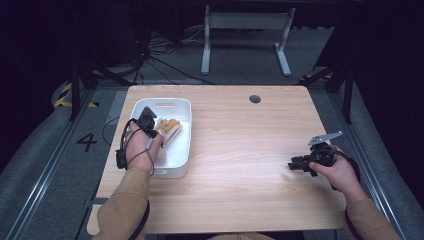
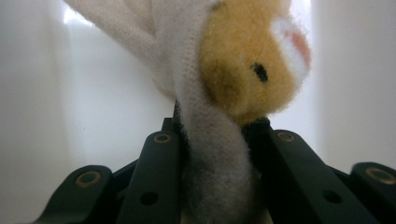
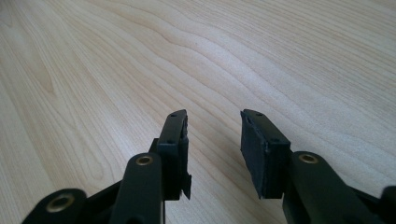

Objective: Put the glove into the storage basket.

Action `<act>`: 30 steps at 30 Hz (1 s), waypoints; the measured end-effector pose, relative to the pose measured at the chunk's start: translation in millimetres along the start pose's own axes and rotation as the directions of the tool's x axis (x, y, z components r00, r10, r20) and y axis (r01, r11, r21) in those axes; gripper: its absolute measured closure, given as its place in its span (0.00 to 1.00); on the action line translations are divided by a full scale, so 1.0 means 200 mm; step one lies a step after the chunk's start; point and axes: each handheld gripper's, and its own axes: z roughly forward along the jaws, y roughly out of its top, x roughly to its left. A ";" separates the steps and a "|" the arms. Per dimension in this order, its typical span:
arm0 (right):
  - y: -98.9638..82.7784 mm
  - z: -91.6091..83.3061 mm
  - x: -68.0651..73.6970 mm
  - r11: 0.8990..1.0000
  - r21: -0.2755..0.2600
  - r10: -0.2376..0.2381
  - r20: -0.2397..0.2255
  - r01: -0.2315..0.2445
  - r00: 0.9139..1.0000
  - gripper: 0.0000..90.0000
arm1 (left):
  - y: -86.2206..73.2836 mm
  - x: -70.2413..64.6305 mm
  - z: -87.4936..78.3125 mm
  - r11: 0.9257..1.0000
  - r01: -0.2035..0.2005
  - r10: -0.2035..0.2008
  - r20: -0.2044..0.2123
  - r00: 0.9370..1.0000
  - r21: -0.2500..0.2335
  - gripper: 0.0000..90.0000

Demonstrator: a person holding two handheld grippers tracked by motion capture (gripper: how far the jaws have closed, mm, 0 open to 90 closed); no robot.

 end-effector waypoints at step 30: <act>-0.01 0.01 0.00 1.000 -0.004 -0.002 -0.009 0.002 1.000 0.66 | -0.02 -0.07 0.02 0.997 -0.068 0.068 -0.001 0.998 0.022 0.40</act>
